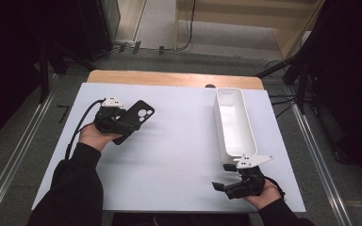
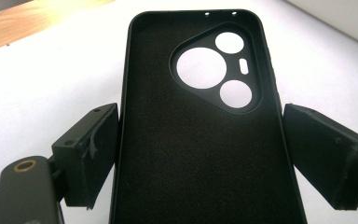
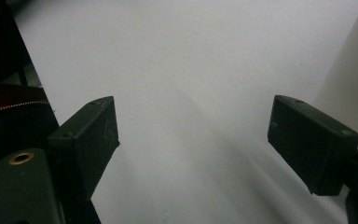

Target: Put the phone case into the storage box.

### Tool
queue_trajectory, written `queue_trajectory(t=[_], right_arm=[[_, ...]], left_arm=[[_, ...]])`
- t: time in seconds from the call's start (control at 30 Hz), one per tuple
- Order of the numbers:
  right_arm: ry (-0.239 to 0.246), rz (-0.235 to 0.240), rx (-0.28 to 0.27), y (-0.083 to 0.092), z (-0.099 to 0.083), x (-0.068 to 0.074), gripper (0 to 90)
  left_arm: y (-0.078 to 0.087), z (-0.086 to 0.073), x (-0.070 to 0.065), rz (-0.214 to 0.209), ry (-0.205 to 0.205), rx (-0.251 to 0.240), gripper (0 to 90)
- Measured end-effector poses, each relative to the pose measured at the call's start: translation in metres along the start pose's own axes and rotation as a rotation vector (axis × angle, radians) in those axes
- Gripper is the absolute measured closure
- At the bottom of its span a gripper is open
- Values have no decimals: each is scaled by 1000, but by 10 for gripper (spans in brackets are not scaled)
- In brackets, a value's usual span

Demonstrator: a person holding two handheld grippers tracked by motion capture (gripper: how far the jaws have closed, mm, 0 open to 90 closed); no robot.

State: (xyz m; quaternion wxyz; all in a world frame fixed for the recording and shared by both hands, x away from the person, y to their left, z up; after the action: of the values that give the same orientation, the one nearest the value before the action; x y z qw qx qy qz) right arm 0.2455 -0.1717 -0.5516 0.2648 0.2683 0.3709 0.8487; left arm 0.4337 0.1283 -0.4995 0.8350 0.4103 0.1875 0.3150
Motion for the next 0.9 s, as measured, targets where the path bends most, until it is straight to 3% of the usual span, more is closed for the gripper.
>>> queue_trajectory(t=[0.4,0.57,0.9], right_arm=[[12,-3,7,0,0,3,148],[10,-6,8,0,0,2,148],[16,-10,-2,1,3,7,147]], left_arm=[[-4,-3,-30,-6,11,19,133],[-4,-4,-46,-38,19,-11,133],[-1,-14,-66,-42,22,-24,133]])
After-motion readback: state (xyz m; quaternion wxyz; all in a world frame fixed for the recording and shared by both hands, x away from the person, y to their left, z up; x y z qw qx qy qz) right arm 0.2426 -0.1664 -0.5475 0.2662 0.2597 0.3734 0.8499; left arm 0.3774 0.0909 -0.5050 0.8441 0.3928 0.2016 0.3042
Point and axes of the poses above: each handheld gripper's, and its own axes: y roughly backward along the jaws, z roughly out of its top, x roughly to its left, the point moved 10 cm from there along -y, roughly forward along the jaws, and after that the axes turned 11 degrees about x, right-handed, at the moved point
